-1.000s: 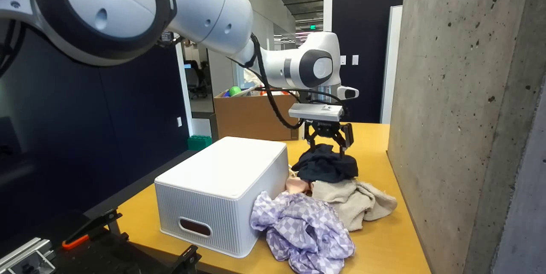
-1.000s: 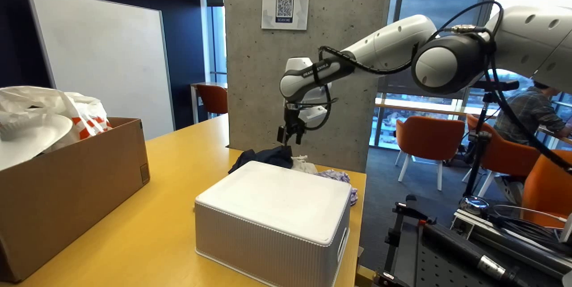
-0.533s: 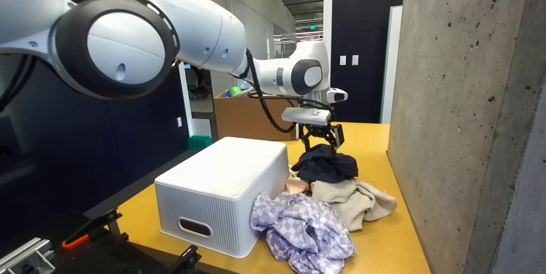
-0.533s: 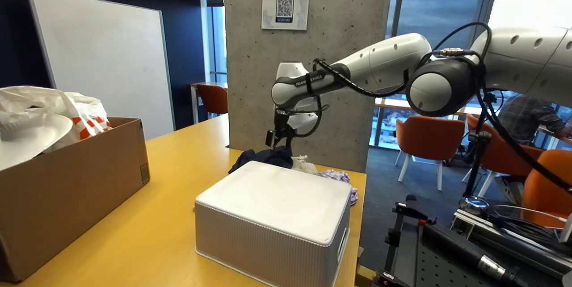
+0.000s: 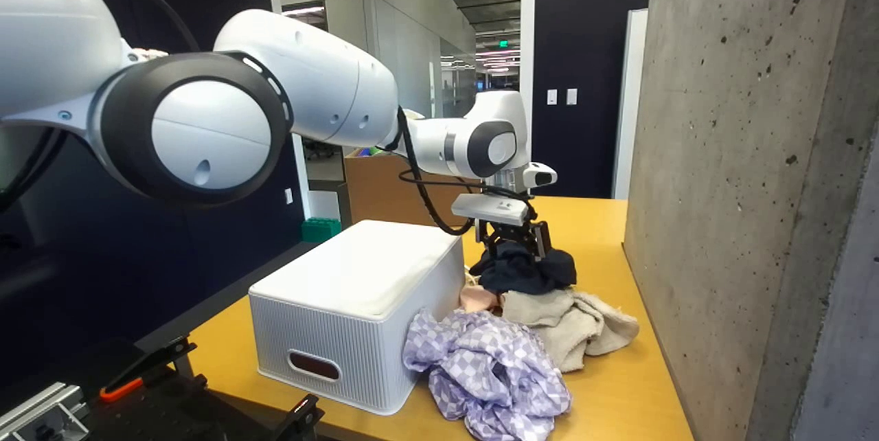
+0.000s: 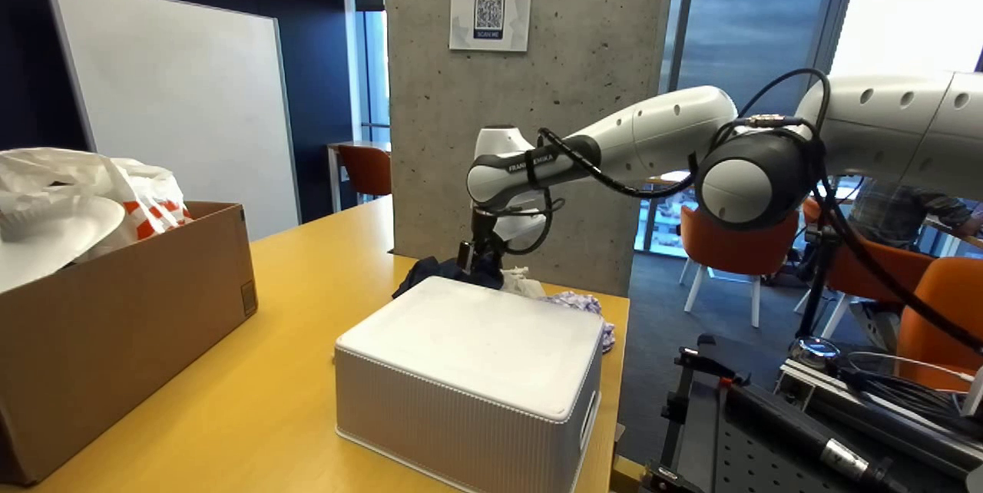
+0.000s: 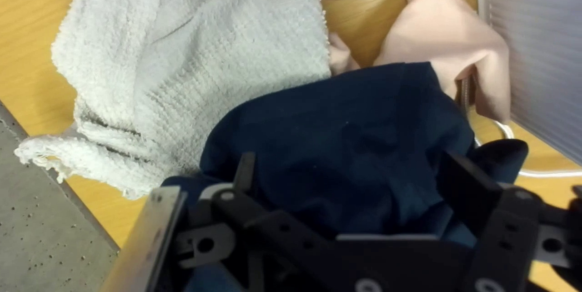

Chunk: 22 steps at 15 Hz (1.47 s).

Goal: Remove the checked cloth from the white basket, put it on the table and put the blue shirt on the white basket

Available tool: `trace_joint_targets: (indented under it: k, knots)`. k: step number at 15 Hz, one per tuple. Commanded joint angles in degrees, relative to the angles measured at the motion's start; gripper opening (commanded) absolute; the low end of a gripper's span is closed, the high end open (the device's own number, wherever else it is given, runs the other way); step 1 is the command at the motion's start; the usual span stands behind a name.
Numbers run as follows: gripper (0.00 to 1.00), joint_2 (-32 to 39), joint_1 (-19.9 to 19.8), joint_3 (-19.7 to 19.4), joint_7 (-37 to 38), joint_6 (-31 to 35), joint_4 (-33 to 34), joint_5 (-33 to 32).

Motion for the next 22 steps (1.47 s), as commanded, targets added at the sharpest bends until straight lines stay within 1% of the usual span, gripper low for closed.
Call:
trace_joint_targets:
  k: [1, 3, 4, 5, 7, 8, 10, 11, 12, 14, 15, 16, 17, 20, 22]
  knots:
    - [1.0, 4.9, -0.5, 0.4, 1.0, -1.7, 6.7, -0.5]
    - [1.0, 2.1, -0.3, 0.6, 1.2, 1.3, 0.3, -0.6]
    - [0.95, 2.2, -0.2, 0.6, 1.3, 1.2, 0.2, -0.6]
    - [0.74, 2.2, -0.3, 0.6, 1.3, 1.0, 0.2, -0.6]
    - [0.68, 2.2, -0.3, 0.7, 1.1, 0.6, 0.3, -0.5]
    - [0.61, 2.2, -0.3, 0.7, 1.1, 0.6, 0.3, -0.5]
    - [0.44, 2.2, -0.5, 0.7, 1.1, 0.6, 0.0, -0.5]
    - [0.38, 2.2, -0.5, 0.7, 1.0, 0.5, 0.0, -0.5]
    - [0.29, 2.2, -0.6, 0.7, 0.8, 0.2, 0.2, -0.5]
    - [0.16, 2.2, -0.7, 0.7, 0.8, -0.1, 0.4, -0.4]
    - [0.07, 2.2, -0.8, 0.7, 0.8, -0.4, 0.6, -0.4]
    - [0.02, 2.1, -0.8, 0.7, 0.8, -0.7, 1.0, -0.5]
    - [0.0, 2.1, -0.9, 0.6, 0.8, -1.1, 1.5, -0.5]
    - [0.01, 1.9, -1.0, 0.0, 1.3, -4.1, 5.5, -0.8]
    - [0.0, -1.7, -0.9, -0.2, 1.5, -3.0, 2.3, -0.9]
